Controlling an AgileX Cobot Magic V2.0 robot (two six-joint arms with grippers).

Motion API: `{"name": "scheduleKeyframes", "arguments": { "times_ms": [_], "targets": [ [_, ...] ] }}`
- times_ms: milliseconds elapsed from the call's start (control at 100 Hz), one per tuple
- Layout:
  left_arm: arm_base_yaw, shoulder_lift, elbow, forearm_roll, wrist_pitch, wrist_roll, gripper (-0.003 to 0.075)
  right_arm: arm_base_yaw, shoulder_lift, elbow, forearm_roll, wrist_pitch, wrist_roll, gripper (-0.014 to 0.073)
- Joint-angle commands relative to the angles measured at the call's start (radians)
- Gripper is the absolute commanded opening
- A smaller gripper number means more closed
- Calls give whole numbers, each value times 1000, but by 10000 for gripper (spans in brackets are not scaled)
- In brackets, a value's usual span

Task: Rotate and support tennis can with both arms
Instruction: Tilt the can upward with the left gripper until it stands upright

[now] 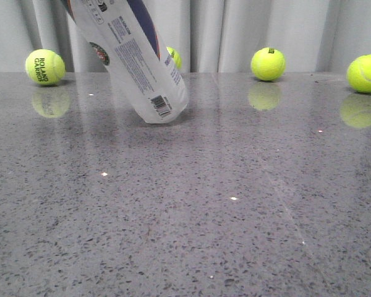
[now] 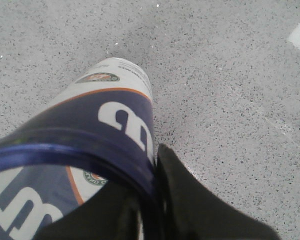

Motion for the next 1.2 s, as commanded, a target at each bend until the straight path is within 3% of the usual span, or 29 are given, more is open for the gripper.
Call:
{"name": "scheduleKeyframes", "arguments": {
  "times_ms": [0,140,240,480,1190],
  "targets": [
    [-7,-44,-24,-20,30,-10,81,1,7,-27,-19,-71,-3,-69],
    [-7,-44,-51,-20,30,-10,318,1,7,-27,-19,-71,-3,-69],
    [-7,-44,-64,-20,30,-10,399,1,7,-27,-19,-71,-3,-69],
    [-7,-10,-110,-24,25,-10,399,1,7,-27,-19,-71,-3,-69],
    [-7,261,-547,-122,23,-10,399,1,7,-27,-19,-71,-3,-69]
  ]
}}
